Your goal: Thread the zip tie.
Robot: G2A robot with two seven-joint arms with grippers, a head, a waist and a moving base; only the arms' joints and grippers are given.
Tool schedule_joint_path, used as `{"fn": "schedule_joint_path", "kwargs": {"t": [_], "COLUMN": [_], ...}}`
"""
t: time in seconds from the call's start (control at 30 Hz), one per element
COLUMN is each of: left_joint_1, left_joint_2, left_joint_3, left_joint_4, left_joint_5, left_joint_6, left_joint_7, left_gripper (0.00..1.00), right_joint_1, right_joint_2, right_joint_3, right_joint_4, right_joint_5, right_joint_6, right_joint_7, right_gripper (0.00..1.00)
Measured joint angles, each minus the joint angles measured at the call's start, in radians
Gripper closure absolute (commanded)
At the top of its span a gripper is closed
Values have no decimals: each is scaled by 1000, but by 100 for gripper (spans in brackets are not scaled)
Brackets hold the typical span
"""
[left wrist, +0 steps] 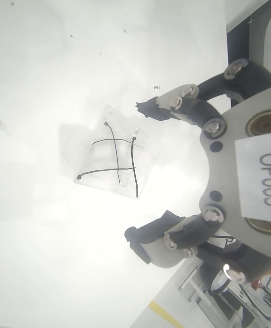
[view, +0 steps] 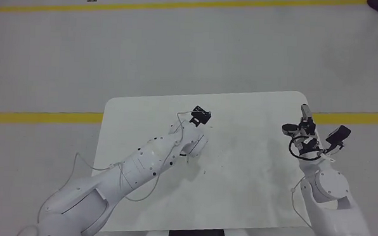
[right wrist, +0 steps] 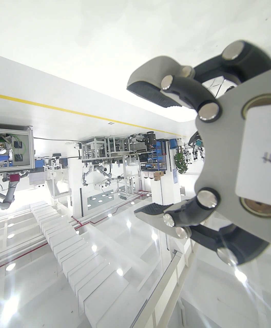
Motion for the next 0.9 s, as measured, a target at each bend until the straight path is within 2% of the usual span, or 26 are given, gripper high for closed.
{"fn": "schedule_joint_path", "kwargs": {"t": [0.23,0.37,0.47,0.5,0.53,0.67,0.9], "left_joint_1": [2,26,36,38,40,43,42], "left_joint_2": [0,6,8,8,8,7,-6], "left_joint_3": [-2,-35,-47,-51,-52,-52,-34], "left_joint_4": [-3,-19,-23,-23,-22,-21,-3], "left_joint_5": [-4,-47,-59,-60,-58,-37,-2], "left_joint_6": [-2,-42,-60,-63,-64,-66,-64], "left_joint_7": [3,73,75,75,74,69,62], "left_gripper": [0,0,20,18,23,53,57], "right_joint_1": [0,0,0,0,0,0,0], "right_joint_2": [0,0,0,0,0,0,0], "right_joint_3": [0,0,0,0,0,0,0], "right_joint_4": [0,0,0,0,0,0,0], "right_joint_5": [0,0,0,0,0,0,0], "right_joint_6": [0,0,0,0,0,0,0], "right_joint_7": [0,0,0,0,0,0,0], "right_gripper": [0,0,0,0,0,0,0]}}
